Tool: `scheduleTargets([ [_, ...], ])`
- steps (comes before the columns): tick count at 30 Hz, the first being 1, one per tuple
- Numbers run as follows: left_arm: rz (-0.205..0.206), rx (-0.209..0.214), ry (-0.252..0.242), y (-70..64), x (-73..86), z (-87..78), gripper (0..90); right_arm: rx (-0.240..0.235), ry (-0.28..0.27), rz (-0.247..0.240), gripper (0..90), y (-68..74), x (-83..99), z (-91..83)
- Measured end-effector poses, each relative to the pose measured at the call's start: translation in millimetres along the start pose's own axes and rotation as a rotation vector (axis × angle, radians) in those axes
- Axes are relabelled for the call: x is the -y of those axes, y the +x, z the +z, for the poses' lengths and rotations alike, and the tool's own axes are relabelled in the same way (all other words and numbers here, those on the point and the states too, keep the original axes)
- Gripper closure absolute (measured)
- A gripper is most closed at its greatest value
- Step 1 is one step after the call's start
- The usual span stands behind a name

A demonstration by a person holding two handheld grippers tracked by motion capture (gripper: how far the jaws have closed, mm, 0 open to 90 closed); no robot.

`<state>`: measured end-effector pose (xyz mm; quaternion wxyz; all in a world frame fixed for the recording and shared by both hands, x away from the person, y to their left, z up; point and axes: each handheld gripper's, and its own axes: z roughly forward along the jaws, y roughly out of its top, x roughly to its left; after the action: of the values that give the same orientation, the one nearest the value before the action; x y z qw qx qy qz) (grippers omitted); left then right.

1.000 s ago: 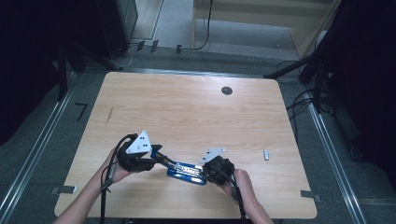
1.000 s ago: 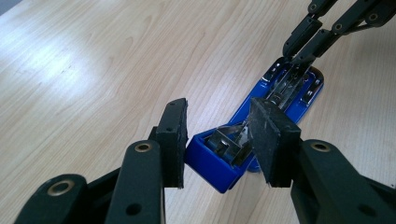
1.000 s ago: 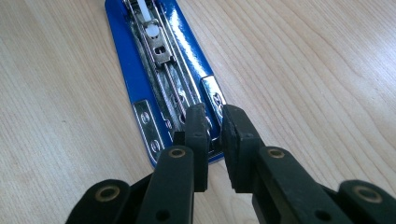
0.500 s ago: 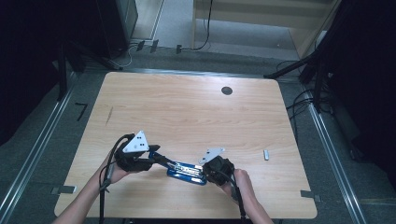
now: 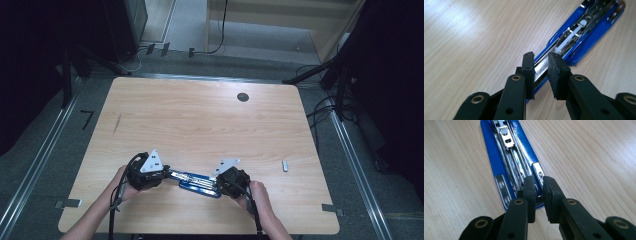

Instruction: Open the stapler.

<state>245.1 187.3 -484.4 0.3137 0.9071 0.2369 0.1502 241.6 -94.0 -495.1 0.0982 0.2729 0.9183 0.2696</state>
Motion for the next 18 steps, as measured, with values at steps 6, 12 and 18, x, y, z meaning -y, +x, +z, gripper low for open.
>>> scheduleTargets([
  [6,-0.013,0.012,0.001,-0.1,-0.2,0.5,75.3,0.004,-0.008,-0.002,81.0,-0.3,0.7,0.0],
  [12,0.007,0.05,0.017,-5.4,-3.1,1.6,75.3,0.014,-0.008,-0.005,79.8,-0.4,0.1,-0.1],
  [18,0.015,0.038,0.012,-7.4,-1.9,1.3,75.3,0.025,-0.024,-0.009,78.5,-1.4,-0.5,-0.9],
])
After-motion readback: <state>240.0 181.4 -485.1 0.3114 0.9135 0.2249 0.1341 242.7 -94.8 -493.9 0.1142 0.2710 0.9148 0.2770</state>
